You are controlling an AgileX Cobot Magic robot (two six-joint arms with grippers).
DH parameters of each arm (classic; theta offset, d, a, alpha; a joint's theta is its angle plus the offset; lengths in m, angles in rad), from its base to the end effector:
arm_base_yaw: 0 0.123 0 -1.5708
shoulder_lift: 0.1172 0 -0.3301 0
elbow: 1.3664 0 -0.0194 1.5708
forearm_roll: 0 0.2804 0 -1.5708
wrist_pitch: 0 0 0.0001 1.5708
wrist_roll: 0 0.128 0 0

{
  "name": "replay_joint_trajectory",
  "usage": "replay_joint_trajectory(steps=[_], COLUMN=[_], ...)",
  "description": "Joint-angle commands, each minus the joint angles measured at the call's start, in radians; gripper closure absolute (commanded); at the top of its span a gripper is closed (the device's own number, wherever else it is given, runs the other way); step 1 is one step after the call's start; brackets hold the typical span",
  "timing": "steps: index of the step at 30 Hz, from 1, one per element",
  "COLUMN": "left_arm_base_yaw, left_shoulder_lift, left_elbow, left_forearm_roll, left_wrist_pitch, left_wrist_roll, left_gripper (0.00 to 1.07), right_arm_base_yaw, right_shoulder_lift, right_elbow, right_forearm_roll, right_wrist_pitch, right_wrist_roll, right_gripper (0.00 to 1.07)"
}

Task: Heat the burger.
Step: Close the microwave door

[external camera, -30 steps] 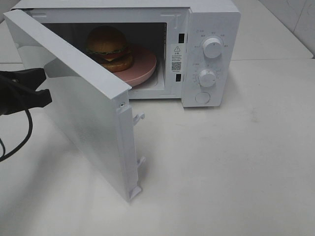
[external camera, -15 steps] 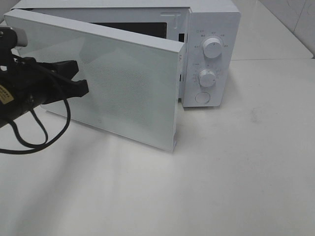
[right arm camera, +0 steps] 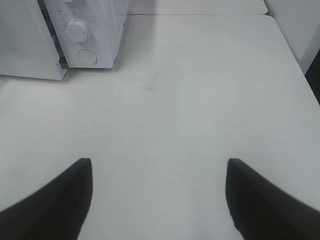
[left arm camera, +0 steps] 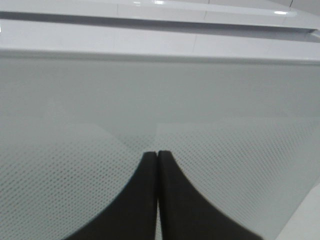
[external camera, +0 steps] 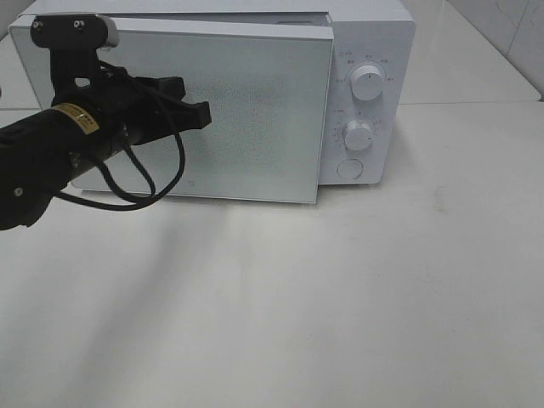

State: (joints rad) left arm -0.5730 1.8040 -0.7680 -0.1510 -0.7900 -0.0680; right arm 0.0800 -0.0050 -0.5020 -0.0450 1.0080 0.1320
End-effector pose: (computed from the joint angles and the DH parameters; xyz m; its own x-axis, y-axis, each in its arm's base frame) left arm 0.3586 -0.2151 0.1955 -0.2138 -0.0677 -0.9745 0.4197 0.8945 -0.1542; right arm 0.0109 -0.0040 0.2815 -0.4029 0.0757 -0.9121 -0.0017 0.9965 0.0835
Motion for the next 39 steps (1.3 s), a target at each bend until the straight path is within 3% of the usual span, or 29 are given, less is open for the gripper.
replay_joint_trajectory(steps=[1, 15, 21, 28, 39], left_arm_base_yaw=[-0.013, -0.052, -0.05, -0.052, -0.071], left_shoulder_lift=[0.015, 0.134, 0.182, 0.184, 0.113], left_elbow=[-0.045, -0.264, -0.356, -0.363, -0.363], left_forearm_roll=[-0.019, -0.075, -0.165, -0.129, -0.081], left_wrist_pitch=[0.023, 0.093, 0.101, 0.108, 0.371], left_wrist_roll=[0.007, 0.011, 0.05, 0.052, 0.055], left_gripper=[1.07, 1.07, 1.07, 1.07, 1.07], right_arm_base_yaw=[-0.005, -0.003, -0.003, -0.003, -0.003], right_shoulder_lift=[-0.026, -0.026, -0.026, -0.026, -0.026], right_elbow=[0.004, 0.004, 0.004, 0.004, 0.004], right_forearm_roll=[-0.001, -0.001, -0.001, -0.001, -0.001], right_wrist_pitch=[-0.013, -0.013, -0.013, -0.013, -0.013], right_wrist_roll=[-0.011, -0.011, -0.011, -0.011, -0.011], right_gripper=[0.35, 0.35, 0.35, 0.35, 0.35])
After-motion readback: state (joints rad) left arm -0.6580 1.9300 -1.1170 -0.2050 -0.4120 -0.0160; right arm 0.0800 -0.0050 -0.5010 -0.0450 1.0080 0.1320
